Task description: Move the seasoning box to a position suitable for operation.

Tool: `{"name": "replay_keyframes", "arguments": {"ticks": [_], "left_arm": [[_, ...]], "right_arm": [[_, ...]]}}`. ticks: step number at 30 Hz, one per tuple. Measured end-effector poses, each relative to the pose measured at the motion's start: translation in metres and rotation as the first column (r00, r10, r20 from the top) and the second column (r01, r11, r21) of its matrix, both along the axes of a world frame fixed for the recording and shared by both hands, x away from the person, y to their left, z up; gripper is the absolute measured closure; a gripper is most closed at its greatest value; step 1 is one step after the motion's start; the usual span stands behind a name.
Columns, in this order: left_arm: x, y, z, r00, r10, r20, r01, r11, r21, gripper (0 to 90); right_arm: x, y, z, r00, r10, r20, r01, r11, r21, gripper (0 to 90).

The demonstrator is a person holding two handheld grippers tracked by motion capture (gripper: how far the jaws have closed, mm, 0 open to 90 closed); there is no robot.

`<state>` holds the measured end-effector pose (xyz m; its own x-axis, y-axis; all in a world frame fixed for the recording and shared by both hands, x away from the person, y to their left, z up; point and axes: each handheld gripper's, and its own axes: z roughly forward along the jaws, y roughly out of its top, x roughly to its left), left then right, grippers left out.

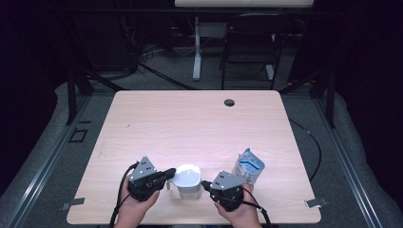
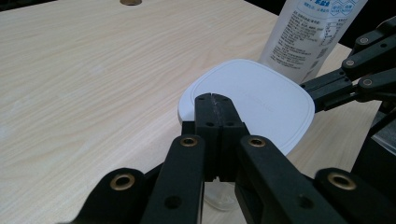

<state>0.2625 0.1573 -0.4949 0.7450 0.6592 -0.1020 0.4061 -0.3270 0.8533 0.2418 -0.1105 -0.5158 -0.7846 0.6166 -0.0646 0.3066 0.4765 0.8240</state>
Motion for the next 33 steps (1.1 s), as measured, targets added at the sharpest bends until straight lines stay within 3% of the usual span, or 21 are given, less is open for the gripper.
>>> {"name": "replay_keyframes", "arguments": {"ticks": [33], "left_arm": [[0.0002, 0.0005, -0.0007, 0.9999, -0.006, -0.01, 0.006, 0.9999, -0.015, 90.0]], "right_arm": [[-0.0004, 0.0017, 0.0015, 0.9999, 0.0, 0.016, 0.0, 1.0, 0.011, 90.0]]}}
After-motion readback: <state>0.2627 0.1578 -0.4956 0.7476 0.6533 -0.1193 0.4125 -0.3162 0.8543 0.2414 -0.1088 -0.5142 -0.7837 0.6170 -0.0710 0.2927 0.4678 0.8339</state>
